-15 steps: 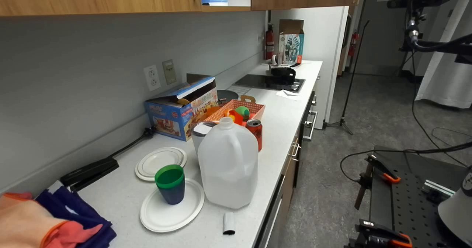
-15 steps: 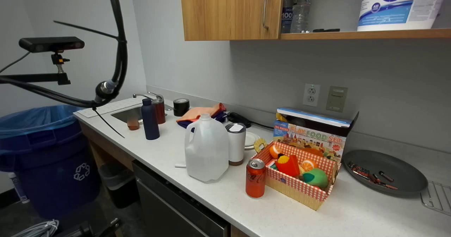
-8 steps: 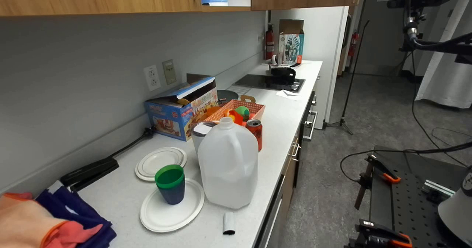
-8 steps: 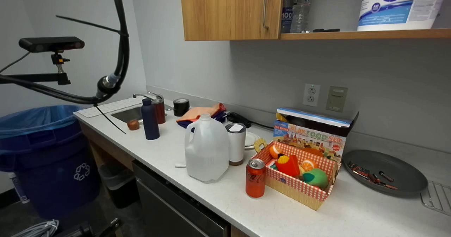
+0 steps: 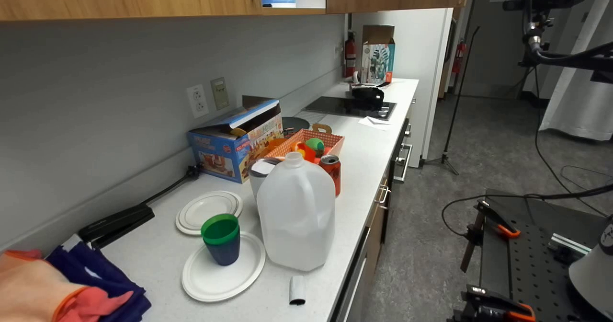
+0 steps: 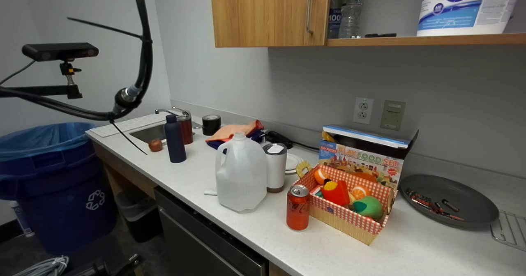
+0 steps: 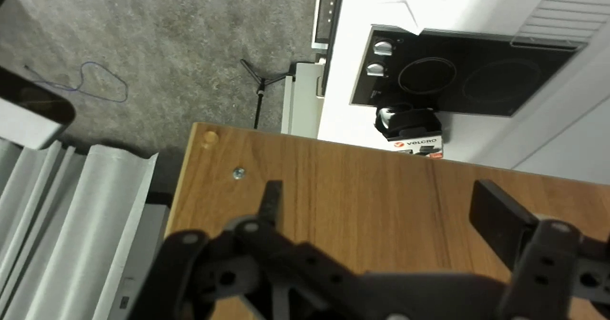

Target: Open the top right cabinet wider

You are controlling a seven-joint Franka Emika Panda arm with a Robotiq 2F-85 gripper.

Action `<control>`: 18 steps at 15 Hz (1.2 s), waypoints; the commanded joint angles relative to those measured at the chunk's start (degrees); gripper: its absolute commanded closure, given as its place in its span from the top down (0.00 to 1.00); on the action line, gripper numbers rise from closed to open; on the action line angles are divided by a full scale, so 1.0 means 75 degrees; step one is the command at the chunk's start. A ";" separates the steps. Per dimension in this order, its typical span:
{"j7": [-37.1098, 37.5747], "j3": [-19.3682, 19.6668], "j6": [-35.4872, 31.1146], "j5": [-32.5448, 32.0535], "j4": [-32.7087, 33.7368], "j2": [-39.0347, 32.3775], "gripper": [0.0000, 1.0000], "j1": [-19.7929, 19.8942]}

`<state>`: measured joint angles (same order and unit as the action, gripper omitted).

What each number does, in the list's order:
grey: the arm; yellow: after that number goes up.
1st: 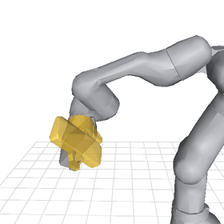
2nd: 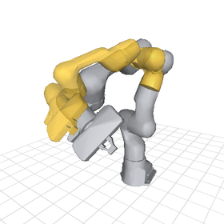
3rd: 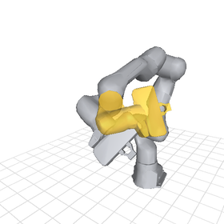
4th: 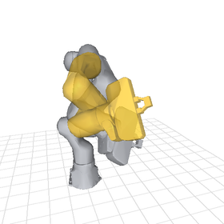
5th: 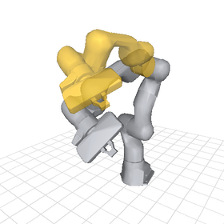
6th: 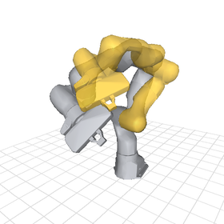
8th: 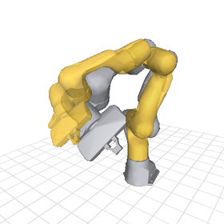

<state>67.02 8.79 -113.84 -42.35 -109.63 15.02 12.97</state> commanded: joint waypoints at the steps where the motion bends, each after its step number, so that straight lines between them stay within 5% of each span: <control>1: 0.0782 0.0086 -0.0795 0.0649 0.0060 -0.0022 1.00 0.0046; 10: 0.1735 0.0019 -0.2089 0.1200 -0.0086 -0.0028 1.00 0.0236; 18: 0.1628 -0.0066 -0.1882 0.1069 -0.0035 -0.0037 1.00 0.0267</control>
<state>79.54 9.06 -127.93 -34.73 -110.04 14.85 14.05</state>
